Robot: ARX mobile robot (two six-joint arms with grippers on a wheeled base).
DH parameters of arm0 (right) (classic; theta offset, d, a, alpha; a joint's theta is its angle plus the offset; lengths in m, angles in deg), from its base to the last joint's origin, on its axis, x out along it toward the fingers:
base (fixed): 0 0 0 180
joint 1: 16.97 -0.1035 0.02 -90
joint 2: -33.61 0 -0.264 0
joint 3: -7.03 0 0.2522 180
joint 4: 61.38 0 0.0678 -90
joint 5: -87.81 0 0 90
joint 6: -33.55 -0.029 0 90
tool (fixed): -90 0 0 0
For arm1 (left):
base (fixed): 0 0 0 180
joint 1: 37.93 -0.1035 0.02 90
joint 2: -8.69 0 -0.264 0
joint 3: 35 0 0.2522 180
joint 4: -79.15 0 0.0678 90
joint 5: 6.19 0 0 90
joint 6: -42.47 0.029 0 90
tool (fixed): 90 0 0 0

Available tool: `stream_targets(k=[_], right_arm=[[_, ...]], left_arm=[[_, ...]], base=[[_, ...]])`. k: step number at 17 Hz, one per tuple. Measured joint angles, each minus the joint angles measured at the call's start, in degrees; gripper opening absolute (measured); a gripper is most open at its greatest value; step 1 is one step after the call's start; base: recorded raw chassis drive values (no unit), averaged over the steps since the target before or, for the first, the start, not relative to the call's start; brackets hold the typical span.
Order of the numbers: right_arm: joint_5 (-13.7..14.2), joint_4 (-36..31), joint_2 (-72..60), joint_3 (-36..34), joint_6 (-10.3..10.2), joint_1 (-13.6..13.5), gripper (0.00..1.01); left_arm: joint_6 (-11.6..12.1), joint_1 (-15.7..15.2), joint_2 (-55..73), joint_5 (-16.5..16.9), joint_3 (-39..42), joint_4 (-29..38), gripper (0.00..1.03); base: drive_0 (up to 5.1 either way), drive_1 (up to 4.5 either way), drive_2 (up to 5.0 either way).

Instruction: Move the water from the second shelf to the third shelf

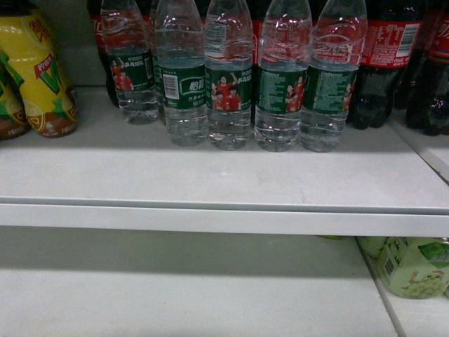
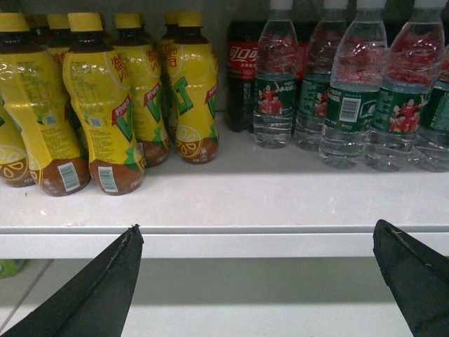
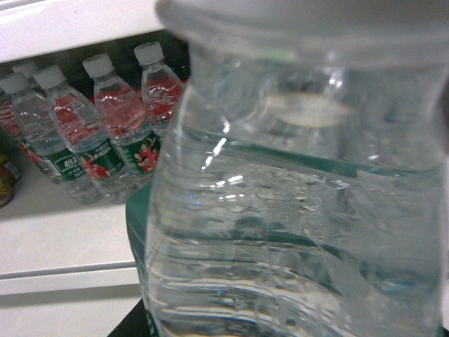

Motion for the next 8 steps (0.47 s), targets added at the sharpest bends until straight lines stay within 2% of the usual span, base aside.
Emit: stream_targets(k=[8], right_arm=[[0.0,0.0,0.0,0.1,-0.4,0.0,0.42]], left_arm=[[0.0,0.0,0.0,-0.1,0.0,0.1,0.98]], base=[[0.0,0.0,0.0]])
